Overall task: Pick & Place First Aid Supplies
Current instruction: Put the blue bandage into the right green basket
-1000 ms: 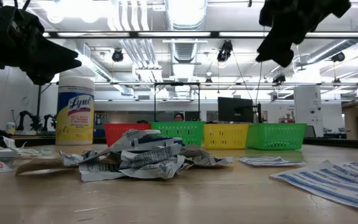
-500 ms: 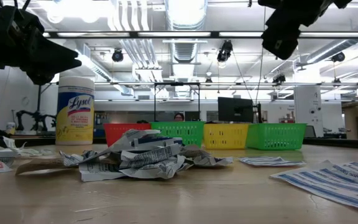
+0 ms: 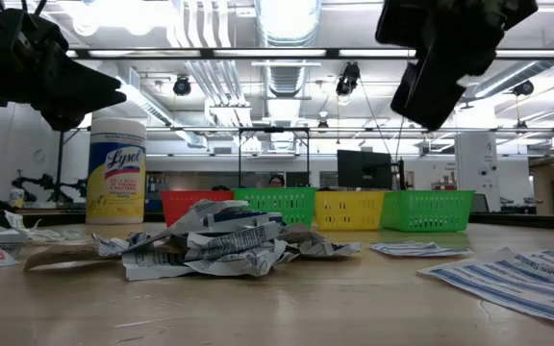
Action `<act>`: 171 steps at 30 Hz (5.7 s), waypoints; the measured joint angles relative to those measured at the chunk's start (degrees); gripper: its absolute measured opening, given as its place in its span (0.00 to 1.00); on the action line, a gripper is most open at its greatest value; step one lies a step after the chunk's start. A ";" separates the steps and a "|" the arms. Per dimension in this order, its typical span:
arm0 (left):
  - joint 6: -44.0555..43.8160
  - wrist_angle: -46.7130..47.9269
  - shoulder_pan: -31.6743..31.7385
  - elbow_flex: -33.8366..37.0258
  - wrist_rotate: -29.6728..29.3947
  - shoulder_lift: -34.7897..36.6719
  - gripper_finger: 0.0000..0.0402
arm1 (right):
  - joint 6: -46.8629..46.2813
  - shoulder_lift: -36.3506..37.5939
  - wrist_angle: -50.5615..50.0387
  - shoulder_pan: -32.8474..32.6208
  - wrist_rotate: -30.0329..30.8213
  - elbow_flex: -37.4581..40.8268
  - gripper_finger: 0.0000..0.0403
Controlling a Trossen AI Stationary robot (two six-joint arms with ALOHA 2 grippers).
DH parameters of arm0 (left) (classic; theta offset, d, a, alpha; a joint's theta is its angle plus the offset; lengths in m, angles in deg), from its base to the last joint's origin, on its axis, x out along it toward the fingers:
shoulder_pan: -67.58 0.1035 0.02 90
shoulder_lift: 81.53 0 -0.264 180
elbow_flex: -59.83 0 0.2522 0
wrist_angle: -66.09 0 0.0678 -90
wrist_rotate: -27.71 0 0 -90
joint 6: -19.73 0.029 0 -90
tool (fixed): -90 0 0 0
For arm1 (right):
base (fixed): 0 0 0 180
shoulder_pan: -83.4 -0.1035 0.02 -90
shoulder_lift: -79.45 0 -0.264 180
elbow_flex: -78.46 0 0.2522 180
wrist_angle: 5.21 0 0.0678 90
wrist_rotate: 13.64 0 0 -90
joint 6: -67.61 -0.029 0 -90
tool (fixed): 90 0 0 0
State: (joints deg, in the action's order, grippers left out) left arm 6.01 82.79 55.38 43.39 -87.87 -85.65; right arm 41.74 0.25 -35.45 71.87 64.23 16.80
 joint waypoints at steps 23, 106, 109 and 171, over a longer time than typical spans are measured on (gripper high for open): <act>-0.12 0.02 0.02 0.02 0.02 -1.37 0.33 | 16.37 -24.31 -22.23 0.07 0.21 -20.37 0.33; -0.20 0.02 0.01 0.02 0.02 -1.65 0.33 | 4.20 -18.90 -14.69 0.07 11.08 -10.60 0.02; -0.18 0.02 0.01 0.02 0.04 -1.66 0.33 | 3.51 -16.05 -15.13 0.15 13.43 -10.60 0.02; -0.19 -0.61 0.01 0.09 0.02 -1.64 0.33 | -15.97 -3.35 -34.21 23.61 36.82 -5.51 0.02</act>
State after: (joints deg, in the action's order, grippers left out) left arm 5.82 82.18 55.39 43.47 -87.85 -87.29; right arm 25.78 -3.11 -69.65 95.48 101.05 11.30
